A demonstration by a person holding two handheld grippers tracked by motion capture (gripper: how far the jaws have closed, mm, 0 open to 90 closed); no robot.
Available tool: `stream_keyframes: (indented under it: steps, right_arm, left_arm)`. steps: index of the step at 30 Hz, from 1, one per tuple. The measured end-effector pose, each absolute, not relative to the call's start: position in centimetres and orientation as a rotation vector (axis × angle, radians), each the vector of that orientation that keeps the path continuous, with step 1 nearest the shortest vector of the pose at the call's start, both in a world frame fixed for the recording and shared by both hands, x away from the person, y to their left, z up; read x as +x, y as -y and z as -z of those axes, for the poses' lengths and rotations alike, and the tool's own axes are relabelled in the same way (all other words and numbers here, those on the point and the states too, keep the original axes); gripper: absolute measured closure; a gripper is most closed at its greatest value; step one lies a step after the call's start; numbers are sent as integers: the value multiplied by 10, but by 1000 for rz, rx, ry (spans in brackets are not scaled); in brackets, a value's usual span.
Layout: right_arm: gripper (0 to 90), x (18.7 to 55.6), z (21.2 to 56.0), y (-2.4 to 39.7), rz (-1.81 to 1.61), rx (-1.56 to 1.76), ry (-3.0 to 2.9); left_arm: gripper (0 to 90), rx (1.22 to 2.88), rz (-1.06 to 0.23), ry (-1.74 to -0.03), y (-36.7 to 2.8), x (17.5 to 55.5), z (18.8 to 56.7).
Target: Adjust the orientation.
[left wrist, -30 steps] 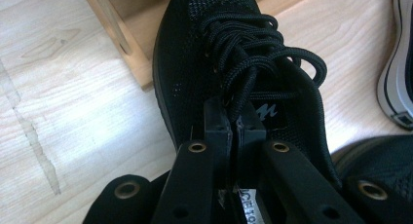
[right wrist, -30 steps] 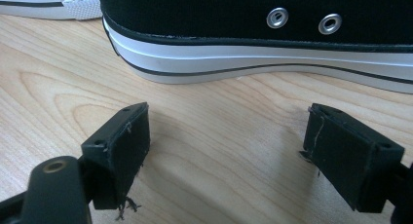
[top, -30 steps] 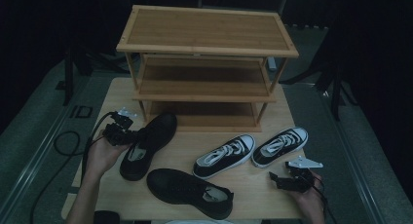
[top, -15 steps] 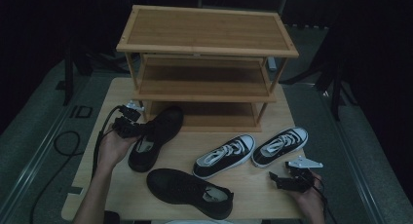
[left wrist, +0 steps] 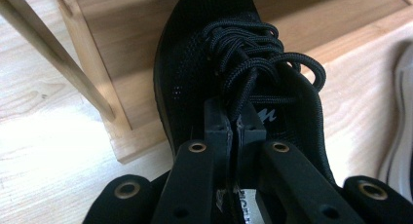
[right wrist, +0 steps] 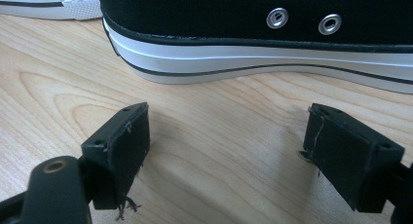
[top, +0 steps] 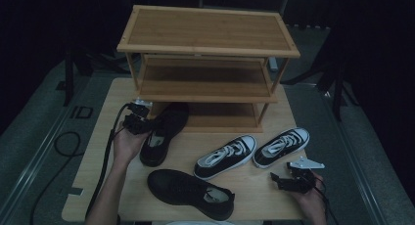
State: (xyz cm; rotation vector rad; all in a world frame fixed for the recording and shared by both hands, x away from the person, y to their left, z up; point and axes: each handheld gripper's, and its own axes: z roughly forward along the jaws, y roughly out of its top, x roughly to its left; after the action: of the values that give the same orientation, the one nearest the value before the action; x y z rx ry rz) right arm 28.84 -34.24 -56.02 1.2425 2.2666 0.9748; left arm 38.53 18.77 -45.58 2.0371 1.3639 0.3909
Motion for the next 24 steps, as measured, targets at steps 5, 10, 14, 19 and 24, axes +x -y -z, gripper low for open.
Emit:
stream_keyframes:
  steps: [5,10,14,19,24]
  right_arm:
    - [170,288,560,342,-975,1243,-2267]
    - [170,288,560,342,-975,1242,-2267]
    - [170,288,560,342,-975,1243,-2267]
    - [170,288,560,342,-975,1242,-2267]
    - [170,288,560,342,-975,1242,-2267]
  left_arm:
    - [875,1956,-417,-1416,-181,388,458]
    - [875,1911,-430,-1446,-168,391,464]
    - [873,1896,-422,-1447,-162,393,470]
    - [823,1932,-387,-1389,-163,392,471]
    - [649,1946,-398,-1317,-170,382,460]
